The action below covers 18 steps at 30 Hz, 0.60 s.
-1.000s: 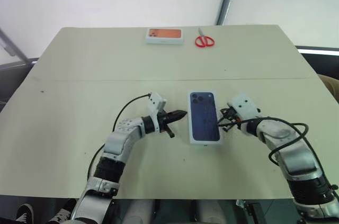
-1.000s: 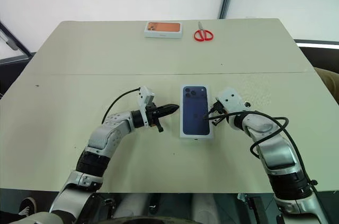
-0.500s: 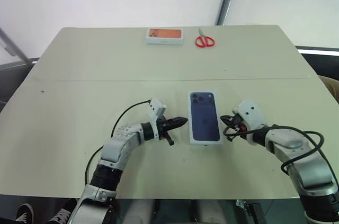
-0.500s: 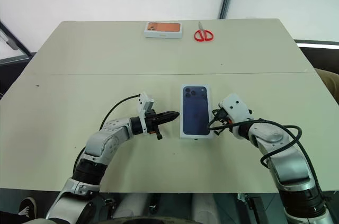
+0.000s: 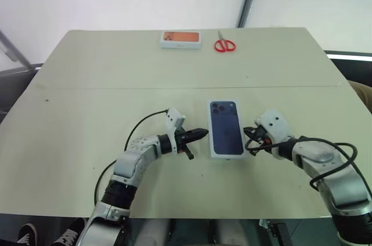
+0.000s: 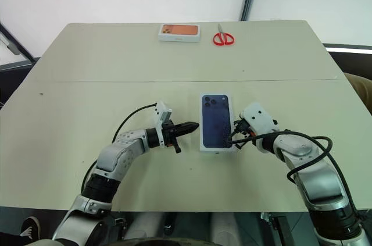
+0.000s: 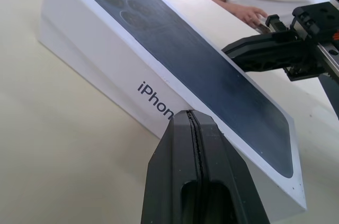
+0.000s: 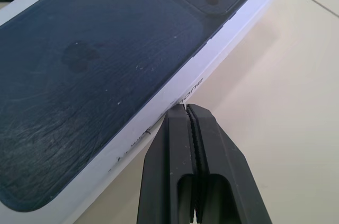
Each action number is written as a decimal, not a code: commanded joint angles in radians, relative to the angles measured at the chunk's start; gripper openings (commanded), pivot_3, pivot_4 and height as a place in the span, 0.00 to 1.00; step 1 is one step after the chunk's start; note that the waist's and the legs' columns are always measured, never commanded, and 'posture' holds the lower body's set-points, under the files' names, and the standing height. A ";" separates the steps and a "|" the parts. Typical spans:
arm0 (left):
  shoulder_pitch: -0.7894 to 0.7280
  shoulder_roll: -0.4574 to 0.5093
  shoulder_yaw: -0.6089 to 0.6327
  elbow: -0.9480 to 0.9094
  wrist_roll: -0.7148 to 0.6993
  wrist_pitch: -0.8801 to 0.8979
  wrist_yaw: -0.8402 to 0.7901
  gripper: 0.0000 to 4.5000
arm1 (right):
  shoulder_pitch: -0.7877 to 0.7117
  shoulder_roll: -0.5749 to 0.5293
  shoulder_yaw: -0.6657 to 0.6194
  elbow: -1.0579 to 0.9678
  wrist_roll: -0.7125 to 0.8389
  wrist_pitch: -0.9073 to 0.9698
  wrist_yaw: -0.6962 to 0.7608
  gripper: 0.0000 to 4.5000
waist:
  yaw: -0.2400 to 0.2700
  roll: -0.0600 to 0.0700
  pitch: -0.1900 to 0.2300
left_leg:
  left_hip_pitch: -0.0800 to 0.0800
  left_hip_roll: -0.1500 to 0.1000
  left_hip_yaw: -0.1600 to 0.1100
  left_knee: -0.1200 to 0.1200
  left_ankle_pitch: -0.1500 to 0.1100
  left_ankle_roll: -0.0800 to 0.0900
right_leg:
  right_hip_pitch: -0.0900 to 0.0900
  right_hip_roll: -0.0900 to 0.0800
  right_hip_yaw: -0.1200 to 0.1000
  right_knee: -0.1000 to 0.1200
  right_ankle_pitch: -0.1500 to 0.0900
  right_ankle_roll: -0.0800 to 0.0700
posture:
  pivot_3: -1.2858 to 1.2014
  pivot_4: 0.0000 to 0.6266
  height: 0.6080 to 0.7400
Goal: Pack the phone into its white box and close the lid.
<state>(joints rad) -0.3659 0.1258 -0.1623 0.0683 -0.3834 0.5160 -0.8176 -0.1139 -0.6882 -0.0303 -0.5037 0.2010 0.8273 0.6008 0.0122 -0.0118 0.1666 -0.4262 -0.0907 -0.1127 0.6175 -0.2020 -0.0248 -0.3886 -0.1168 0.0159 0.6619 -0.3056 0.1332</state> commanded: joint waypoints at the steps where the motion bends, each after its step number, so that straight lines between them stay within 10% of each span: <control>1: -0.031 -0.019 -0.003 -0.033 -0.022 -0.008 0.003 0.00 | -0.040 -0.022 0.010 -0.062 0.012 0.017 0.007 0.01 | 0.000 0.000 0.000 | 0.000 0.000 0.000 0.000 0.000 0.000 | 0.000 0.000 0.000 0.000 0.000 0.000 | 0.52 0.24 1.00; 18: -0.020 -0.003 -0.003 -0.014 -0.015 -0.014 -0.003 0.00 | -0.044 -0.043 0.063 -0.041 -0.003 0.026 0.011 0.01 | -0.001 0.000 0.000 | 0.000 0.000 0.000 0.000 0.000 0.000 | 0.000 0.000 0.000 0.000 0.000 0.000 | 0.52 0.24 1.00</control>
<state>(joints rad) -0.3852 0.1272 -0.1541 0.0840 -0.3829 0.5125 -0.8063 -0.1632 -0.7267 0.0166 -0.5053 0.1898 0.8737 0.6018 0.0113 -0.0118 0.1666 -0.4262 -0.0906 -0.1127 0.6173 -0.2020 -0.0248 -0.3888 -0.1167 0.0158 0.6619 -0.3056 0.1332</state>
